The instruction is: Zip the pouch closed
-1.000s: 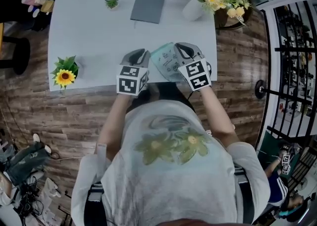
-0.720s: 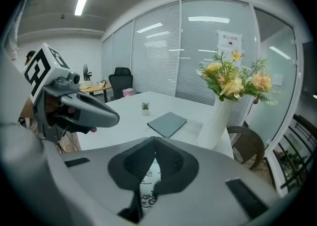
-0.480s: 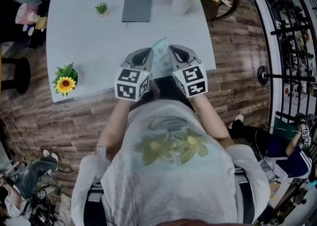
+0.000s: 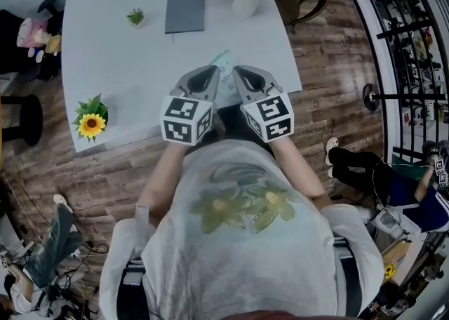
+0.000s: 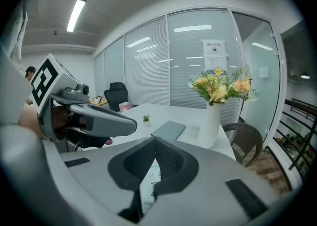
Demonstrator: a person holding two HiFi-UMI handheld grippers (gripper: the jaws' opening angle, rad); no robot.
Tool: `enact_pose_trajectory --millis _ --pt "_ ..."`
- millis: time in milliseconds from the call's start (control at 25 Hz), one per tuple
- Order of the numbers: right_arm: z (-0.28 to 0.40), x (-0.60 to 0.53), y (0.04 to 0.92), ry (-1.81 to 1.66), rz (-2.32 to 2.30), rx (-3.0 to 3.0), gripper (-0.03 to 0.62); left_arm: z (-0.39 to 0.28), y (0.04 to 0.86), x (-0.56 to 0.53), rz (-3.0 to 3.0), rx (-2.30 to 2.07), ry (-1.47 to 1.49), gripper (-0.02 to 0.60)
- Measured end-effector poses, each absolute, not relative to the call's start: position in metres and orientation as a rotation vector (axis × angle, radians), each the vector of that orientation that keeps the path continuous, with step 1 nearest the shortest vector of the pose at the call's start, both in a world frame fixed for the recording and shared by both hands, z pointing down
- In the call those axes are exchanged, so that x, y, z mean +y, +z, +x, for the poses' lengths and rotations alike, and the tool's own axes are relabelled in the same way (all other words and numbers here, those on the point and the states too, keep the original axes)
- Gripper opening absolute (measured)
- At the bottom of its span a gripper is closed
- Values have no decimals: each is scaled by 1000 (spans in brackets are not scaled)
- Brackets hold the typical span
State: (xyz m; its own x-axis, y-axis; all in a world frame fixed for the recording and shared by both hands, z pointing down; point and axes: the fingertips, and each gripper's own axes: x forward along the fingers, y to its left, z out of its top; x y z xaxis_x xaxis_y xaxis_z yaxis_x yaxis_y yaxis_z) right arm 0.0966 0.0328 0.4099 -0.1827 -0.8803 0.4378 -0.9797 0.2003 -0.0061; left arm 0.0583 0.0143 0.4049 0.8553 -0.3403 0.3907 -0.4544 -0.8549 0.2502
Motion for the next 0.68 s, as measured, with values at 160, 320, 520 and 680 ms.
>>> enact_pose_trajectory --millis 160,320,520,680 --pt "95 36 407 411 1755 -2148 15 59 400 17 2709 -590 471 5" --pt "94 37 402 389 1785 -2151 15 57 400 15 2717 -592 464 5" --pt "92 36 398 391 1800 -2155 15 53 399 14 2717 -596 465 5" --pt "91 36 396 412 1806 -2152 15 52 398 14 2711 -593 467 5"
